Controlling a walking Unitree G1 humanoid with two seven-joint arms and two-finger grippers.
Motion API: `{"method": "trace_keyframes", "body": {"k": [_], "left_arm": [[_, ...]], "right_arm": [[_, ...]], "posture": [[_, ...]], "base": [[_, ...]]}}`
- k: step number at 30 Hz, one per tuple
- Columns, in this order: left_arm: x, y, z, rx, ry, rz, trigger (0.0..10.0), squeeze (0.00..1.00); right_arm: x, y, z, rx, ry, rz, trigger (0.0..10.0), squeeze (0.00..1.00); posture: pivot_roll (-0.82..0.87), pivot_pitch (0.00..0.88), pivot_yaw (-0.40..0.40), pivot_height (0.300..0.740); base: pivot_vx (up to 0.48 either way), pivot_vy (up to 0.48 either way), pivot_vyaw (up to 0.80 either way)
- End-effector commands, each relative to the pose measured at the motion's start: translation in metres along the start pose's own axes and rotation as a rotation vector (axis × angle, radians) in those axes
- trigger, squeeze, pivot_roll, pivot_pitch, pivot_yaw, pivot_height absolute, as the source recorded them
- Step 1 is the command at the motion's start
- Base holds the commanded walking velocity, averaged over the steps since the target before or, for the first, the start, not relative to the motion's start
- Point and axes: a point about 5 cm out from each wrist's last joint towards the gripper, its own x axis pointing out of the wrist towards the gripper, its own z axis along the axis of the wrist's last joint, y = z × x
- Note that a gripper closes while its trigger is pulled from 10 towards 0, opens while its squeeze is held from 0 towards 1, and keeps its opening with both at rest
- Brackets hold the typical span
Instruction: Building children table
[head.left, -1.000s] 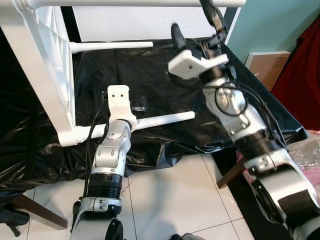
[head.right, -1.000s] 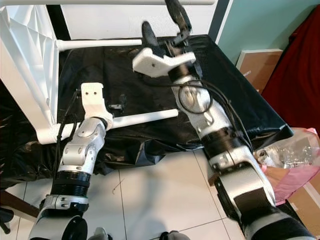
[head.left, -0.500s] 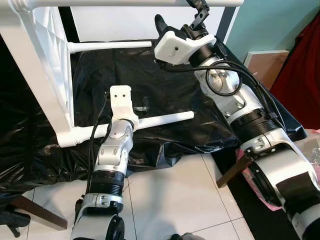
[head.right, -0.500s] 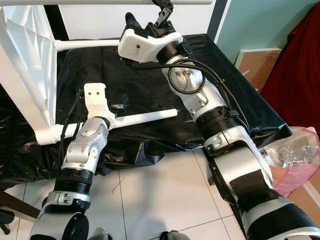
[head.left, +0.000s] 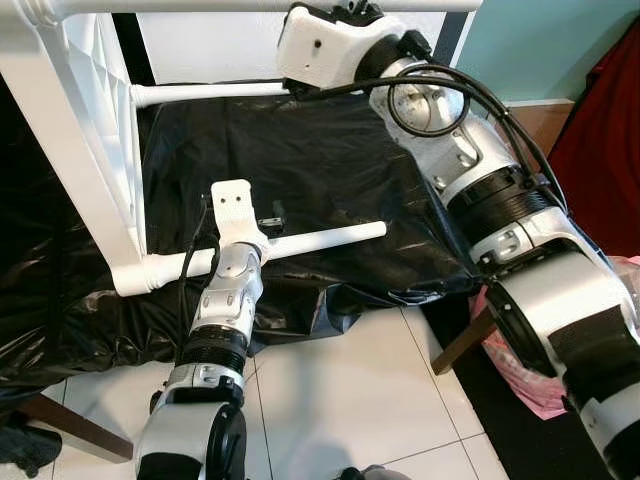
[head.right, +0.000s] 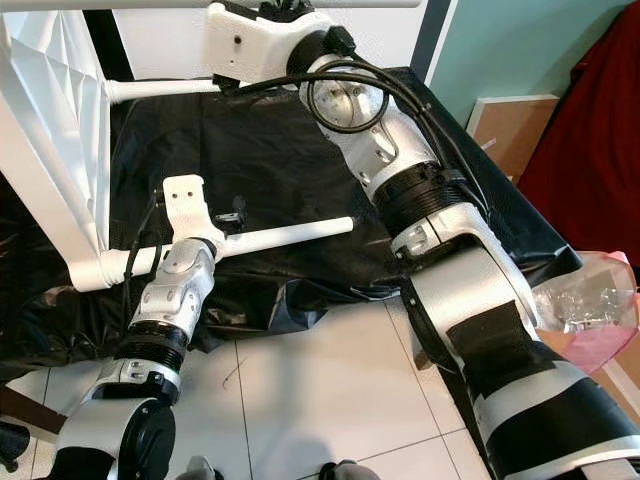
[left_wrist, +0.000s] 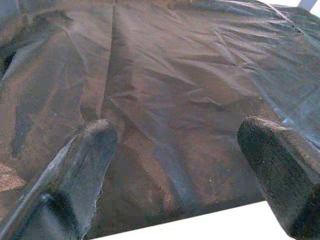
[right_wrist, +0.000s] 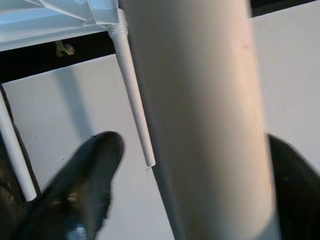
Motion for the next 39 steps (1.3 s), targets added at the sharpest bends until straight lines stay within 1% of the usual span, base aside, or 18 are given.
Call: {"method": "trace_keyframes", "body": {"k": [1, 2, 3, 4, 5, 6, 7, 8, 10, 11, 13, 17, 19, 25, 29, 33, 35, 39], "left_arm": [[0.004, 0.005, -0.003, -0.039, -0.010, 0.102, 10.0, 0.00], [0.005, 0.008, -0.004, -0.068, -0.020, 0.125, 10.0, 0.00], [0.005, 0.008, -0.004, -0.068, -0.020, 0.125, 10.0, 0.00], [0.006, 0.011, -0.004, -0.088, -0.031, 0.145, 10.0, 0.00], [0.006, 0.011, -0.004, -0.088, -0.031, 0.145, 10.0, 0.00], [0.006, 0.017, -0.007, -0.116, -0.029, 0.177, 10.0, 0.00], [0.007, 0.024, -0.009, -0.136, -0.025, 0.216, 10.0, 0.00], [0.007, 0.031, -0.010, -0.145, -0.025, 0.249, 10.0, 0.00], [0.007, 0.031, -0.010, -0.145, -0.025, 0.249, 10.0, 0.00], [0.008, 0.040, -0.008, -0.143, -0.031, 0.286, 10.0, 0.00], [0.009, 0.054, -0.001, -0.149, -0.056, 0.338, 10.0, 0.00], [0.009, 0.061, 0.005, -0.146, -0.081, 0.362, 10.0, 0.00], [0.010, 0.076, 0.019, -0.112, -0.124, 0.423, 10.0, 0.00], [0.013, 0.082, 0.045, -0.085, -0.202, 0.455, 10.0, 0.00], [0.019, 0.058, 0.112, -0.077, -0.406, 0.369, 10.0, 0.00], [0.019, 0.047, 0.128, -0.076, -0.456, 0.325, 10.0, 0.00], [0.016, 0.024, 0.159, -0.098, -0.549, 0.237, 10.0, 0.00], [0.012, 0.007, 0.176, -0.112, -0.603, 0.174, 10.0, 0.00]], "right_arm": [[0.005, -0.002, 0.000, 0.009, 0.015, 0.045, 0.0, 0.00], [0.007, -0.004, -0.001, 0.039, 0.043, 0.042, 1.8, 0.00], [0.007, -0.004, -0.001, 0.039, 0.043, 0.042, 1.8, 0.00], [0.009, -0.005, -0.002, 0.063, 0.063, 0.048, 9.6, 0.00], [0.009, -0.005, -0.002, 0.063, 0.063, 0.048, 9.6, 0.00], [0.009, -0.006, -0.004, 0.111, 0.088, 0.051, 7.1, 0.00], [0.010, -0.007, -0.006, 0.146, 0.108, 0.056, 0.0, 0.00], [0.009, -0.007, -0.010, 0.212, 0.143, 0.049, 0.0, 0.00], [0.009, -0.007, -0.010, 0.212, 0.143, 0.049, 0.0, 0.00], [0.009, -0.009, -0.015, 0.287, 0.176, 0.034, 10.0, 0.00], [0.006, -0.013, -0.023, 0.421, 0.231, -0.019, 10.0, 0.00], [0.005, -0.015, -0.026, 0.481, 0.246, -0.046, 10.0, 0.00], [0.000, -0.022, -0.032, 0.626, 0.259, -0.128, 10.0, 0.00], [-0.009, -0.034, -0.040, 0.750, 0.258, -0.227, 10.0, 0.00], [-0.029, -0.055, -0.063, 0.877, 0.267, -0.386, 10.0, 0.00], [-0.037, -0.060, -0.070, 0.902, 0.268, -0.429, 10.0, 0.00], [-0.060, -0.065, -0.088, 0.969, 0.290, -0.516, 10.0, 0.00], [-0.081, -0.060, -0.106, 1.024, 0.335, -0.582, 10.0, 0.00]], "posture": [[-0.06, 0.045, -0.087, 0.740], [-0.06, 0.044, -0.096, 0.740], [-0.06, 0.044, -0.096, 0.740], [-0.06, 0.044, -0.097, 0.740], [-0.06, 0.044, -0.097, 0.740], [-0.06, 0.041, -0.102, 0.740], [-0.06, 0.040, -0.104, 0.740], [-0.06, 0.039, -0.106, 0.740], [-0.06, 0.039, -0.106, 0.740], [-0.07, 0.040, -0.106, 0.740], [-0.07, 0.044, -0.102, 0.740], [-0.07, 0.048, -0.102, 0.740], [-0.07, 0.052, -0.098, 0.740], [-0.08, 0.056, -0.098, 0.740], [-0.08, 0.060, -0.094, 0.740], [-0.08, 0.062, -0.094, 0.740], [-0.08, 0.065, -0.088, 0.740], [-0.08, 0.069, -0.084, 0.740]], "base": [[0.000, 0.000, 0.00], [0.000, 0.000, 0.00], [0.000, 0.000, 0.00], [0.000, 0.000, 0.00], [0.000, 0.000, 0.00], [0.000, 0.000, 0.00], [0.000, 0.000, 0.00], [0.000, 0.000, 0.00], [0.000, 0.000, 0.00], [0.000, 0.000, 0.00], [0.000, 0.000, 0.00], [0.000, 0.000, 0.00], [0.000, 0.000, 0.00], [0.000, 0.000, 0.00], [0.000, 0.000, 0.00], [0.000, 0.000, 0.00], [0.000, 0.000, 0.00], [0.000, 0.000, 0.00]]}}
